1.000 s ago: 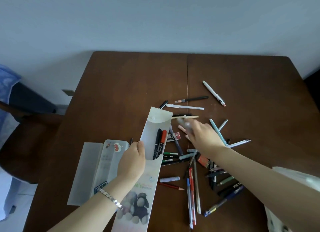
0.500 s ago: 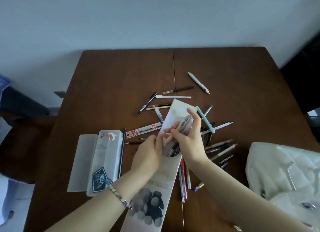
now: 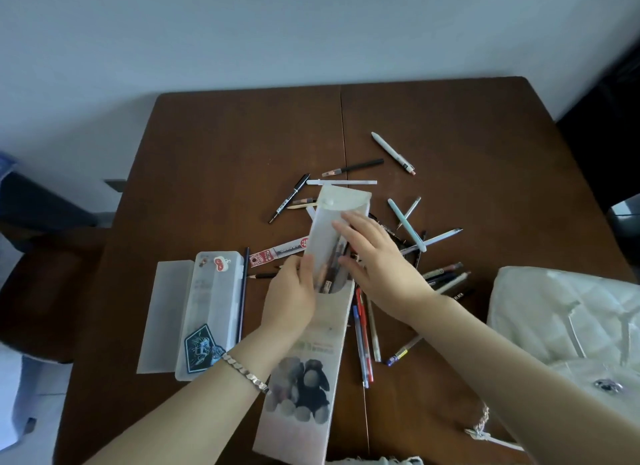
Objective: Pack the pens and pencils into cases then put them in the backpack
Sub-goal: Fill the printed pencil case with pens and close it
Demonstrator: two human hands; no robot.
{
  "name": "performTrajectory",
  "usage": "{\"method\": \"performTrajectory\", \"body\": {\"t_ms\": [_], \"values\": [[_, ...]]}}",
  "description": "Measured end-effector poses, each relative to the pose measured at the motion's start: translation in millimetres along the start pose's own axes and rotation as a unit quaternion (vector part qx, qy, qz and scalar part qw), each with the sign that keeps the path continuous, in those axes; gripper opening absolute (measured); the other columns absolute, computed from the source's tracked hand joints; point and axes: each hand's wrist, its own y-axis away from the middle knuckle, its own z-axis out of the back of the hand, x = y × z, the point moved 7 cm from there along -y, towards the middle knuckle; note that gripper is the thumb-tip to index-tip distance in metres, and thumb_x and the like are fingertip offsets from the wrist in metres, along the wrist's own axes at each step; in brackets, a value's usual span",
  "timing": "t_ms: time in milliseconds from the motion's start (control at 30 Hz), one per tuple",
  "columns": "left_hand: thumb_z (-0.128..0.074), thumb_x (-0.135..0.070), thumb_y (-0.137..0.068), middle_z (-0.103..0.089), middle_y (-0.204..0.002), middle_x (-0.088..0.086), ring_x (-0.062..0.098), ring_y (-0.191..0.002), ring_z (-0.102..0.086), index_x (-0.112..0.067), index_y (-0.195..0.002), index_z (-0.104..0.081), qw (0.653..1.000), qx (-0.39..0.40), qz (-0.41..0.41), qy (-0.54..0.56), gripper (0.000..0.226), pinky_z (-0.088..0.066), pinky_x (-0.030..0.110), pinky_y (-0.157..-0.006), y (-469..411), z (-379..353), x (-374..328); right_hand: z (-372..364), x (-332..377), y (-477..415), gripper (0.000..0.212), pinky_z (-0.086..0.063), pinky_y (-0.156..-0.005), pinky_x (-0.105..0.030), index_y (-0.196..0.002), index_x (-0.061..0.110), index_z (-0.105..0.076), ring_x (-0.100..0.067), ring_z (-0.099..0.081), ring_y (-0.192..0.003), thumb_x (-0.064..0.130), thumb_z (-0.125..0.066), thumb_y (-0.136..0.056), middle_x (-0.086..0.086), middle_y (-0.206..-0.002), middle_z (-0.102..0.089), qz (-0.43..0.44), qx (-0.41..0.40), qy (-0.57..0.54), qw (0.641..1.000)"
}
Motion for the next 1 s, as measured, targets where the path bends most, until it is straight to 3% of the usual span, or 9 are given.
{"method": "performTrajectory", "body": {"t_ms": [100,167,267,333,467,667,800,900,1000], "values": [[-0.027,-0.035,-0.101,-0.052,-0.077,-0.001,0.011,-0.065,-0.049,-0.01,-0.096,-0.052,0.998,-0.033,0.048,0.001,0.036,-0.034,0.024,-0.054,-6.9,9.9,17.0,-6.0,-27.4,31.5,0.031,-0.049,-0.09,-0.033,-0.109,0.006,-0.065,-0.027,-0.058,-0.105,-0.006,-0.056,-0.081,-0.015,-0.108,-0.063,-0.021,-0.101,-0.023,0.994],[-0.026,-0.034,-0.101,-0.049,-0.069,0.0,0.017,-0.066,-0.048,-0.008,-0.09,-0.05,0.997,-0.048,0.062,-0.014,0.038,-0.034,0.025,-0.053,-8.1,16.0,26.1,-42.3,-36.8,51.6,0.042,-0.056,-0.077,-0.037,-0.1,0.009,-0.068,-0.029,-0.064,-0.092,-0.017,-0.065,-0.067,-0.013,-0.099,-0.064,-0.005,0.026,0.065,0.998],[-0.027,-0.033,-0.101,-0.044,-0.061,0.0,0.012,-0.057,-0.045,-0.006,-0.088,-0.051,0.996,-0.053,0.064,-0.028,0.039,-0.031,0.021,-0.047,-7.5,19.8,34.6,-99.9,-54.8,85.1,0.049,-0.047,-0.092,-0.038,-0.116,0.01,-0.058,-0.03,-0.052,-0.11,-0.012,-0.057,-0.073,-0.011,-0.12,-0.053,0.019,0.263,0.169,0.95],[-0.027,-0.033,-0.101,-0.045,-0.061,0.0,0.01,-0.055,-0.044,-0.005,-0.09,-0.052,0.996,-0.054,0.068,-0.032,0.039,-0.03,0.019,-0.046,-6.8,21.1,39.2,-112.4,-55.3,97.5,0.043,-0.052,-0.084,-0.032,-0.108,0.014,-0.064,-0.023,-0.057,-0.102,0.003,-0.072,-0.067,-0.005,-0.115,-0.058,0.06,0.304,0.179,0.934],[-0.027,-0.033,-0.101,-0.045,-0.062,0.0,0.009,-0.057,-0.044,-0.007,-0.093,-0.053,0.995,-0.049,0.076,-0.038,0.038,-0.03,0.019,-0.047,-3.2,22.0,45.6,-120.2,-54.4,93.9,0.041,-0.054,-0.054,-0.021,-0.075,0.026,-0.072,-0.01,-0.063,-0.068,0.029,-0.089,-0.038,0.007,-0.081,-0.067,0.168,0.289,0.231,0.914],[-0.027,-0.033,-0.101,-0.046,-0.061,0.001,0.011,-0.056,-0.045,-0.007,-0.091,-0.053,0.996,-0.051,0.065,-0.042,0.037,-0.032,0.021,-0.047,1.1,27.6,50.7,-77.4,-30.4,79.4,0.038,-0.043,-0.094,-0.029,-0.096,0.022,-0.064,-0.014,-0.064,-0.097,0.017,-0.075,-0.06,0.006,-0.096,-0.07,0.283,0.075,0.239,0.926],[-0.026,-0.037,-0.1,-0.049,-0.064,-0.001,0.008,-0.058,-0.048,-0.011,-0.096,-0.051,0.995,-0.052,0.073,-0.053,0.037,-0.031,0.018,-0.047,2.5,30.8,52.9,-24.5,-19.9,64.0,0.013,-0.047,-0.073,-0.017,-0.104,0.016,-0.045,0.0,-0.055,-0.079,0.013,-0.047,-0.093,0.007,-0.083,-0.059,0.031,-0.086,-0.1,0.991],[-0.026,-0.037,-0.1,-0.049,-0.065,-0.001,0.008,-0.058,-0.046,-0.01,-0.098,-0.052,0.994,-0.053,0.08,-0.053,0.037,-0.03,0.018,-0.047,3.1,29.4,53.0,-55.7,-49.5,67.6,0.016,-0.037,-0.046,-0.015,-0.114,0.017,-0.041,-0.002,-0.051,-0.052,0.02,-0.039,-0.098,0.005,-0.075,-0.056,-0.296,-0.016,-0.239,0.925],[-0.027,-0.035,-0.101,-0.048,-0.065,-0.001,0.008,-0.057,-0.046,-0.007,-0.099,-0.054,0.994,-0.056,0.079,-0.053,0.039,-0.03,0.018,-0.046,4.2,28.1,53.4,-94.6,-65.0,75.0,0.037,-0.051,-0.06,-0.032,-0.122,0.01,-0.04,-0.022,-0.062,-0.077,0.03,-0.05,-0.093,-0.011,-0.101,-0.061,-0.423,0.089,-0.167,0.886]]}}
